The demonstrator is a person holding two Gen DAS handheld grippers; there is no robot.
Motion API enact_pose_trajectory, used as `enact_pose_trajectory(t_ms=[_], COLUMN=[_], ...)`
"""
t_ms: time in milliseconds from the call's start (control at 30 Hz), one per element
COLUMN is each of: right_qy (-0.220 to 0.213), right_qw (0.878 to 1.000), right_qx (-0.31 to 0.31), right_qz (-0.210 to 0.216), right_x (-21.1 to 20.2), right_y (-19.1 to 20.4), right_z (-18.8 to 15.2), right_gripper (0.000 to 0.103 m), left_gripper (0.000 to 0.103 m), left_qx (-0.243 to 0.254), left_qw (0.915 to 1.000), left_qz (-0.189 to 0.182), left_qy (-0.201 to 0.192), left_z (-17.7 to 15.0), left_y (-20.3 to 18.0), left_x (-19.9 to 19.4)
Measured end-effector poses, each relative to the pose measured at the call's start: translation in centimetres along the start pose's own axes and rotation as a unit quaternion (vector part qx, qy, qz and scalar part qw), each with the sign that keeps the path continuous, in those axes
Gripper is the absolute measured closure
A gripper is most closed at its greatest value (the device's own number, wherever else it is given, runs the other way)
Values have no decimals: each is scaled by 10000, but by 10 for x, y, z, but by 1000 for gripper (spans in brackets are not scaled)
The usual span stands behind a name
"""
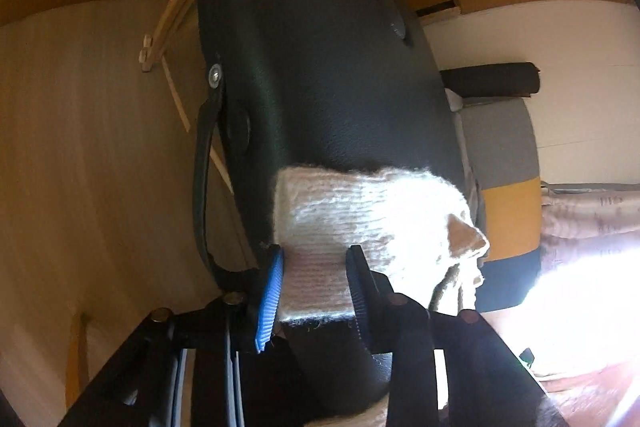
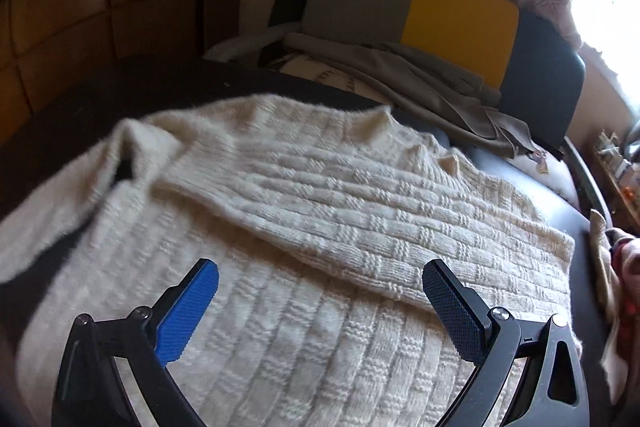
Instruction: Fold clothes
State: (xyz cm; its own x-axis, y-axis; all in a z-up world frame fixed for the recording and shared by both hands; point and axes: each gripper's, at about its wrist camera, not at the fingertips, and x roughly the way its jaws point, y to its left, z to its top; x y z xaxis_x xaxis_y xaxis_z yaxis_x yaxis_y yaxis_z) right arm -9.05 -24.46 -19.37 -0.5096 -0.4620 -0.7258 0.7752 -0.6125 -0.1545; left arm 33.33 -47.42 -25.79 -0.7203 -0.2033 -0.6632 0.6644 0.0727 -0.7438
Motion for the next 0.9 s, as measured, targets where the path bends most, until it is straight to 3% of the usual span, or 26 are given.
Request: enact_pose_trajectory(t_ms=[133,233,400,467,567,633,767,900], right_qy=[256,281,245,229,217,212,209,201], right_qw=[9995,9980,9982,9980,9980,9981,9981,9980], right_qx=[197,484,451,466,460,449,427,447], right_qz=[64,304,323,360,382,369,386,403], right_x=[19,22,19,18,17,16,19,18], right_y=[-10,-23,-24,-23,-22,-21,-17,-20], right_z=[-14,-20,-21,-23,-25,-25,-25,-27], right_gripper=[0,0,0,0,0,0,0,0], left_gripper=[65,60,45,46,68,97,96,96], left_qx=[-186,-78,-167,-181,192,342,700,1467], left_qw=[9992,9995,9994,9990,9994,9990,9931,9768], left_qz=[97,-208,-289,-411,-276,-261,-834,-1485], left_qy=[-344,-229,-42,30,-49,-152,-425,-479], left_z=[3,10,6,7,8,10,15,20], left_y=[13,7,6,6,-8,-17,-58,-139], left_x=[-14,-8,18,18,11,4,-25,-36])
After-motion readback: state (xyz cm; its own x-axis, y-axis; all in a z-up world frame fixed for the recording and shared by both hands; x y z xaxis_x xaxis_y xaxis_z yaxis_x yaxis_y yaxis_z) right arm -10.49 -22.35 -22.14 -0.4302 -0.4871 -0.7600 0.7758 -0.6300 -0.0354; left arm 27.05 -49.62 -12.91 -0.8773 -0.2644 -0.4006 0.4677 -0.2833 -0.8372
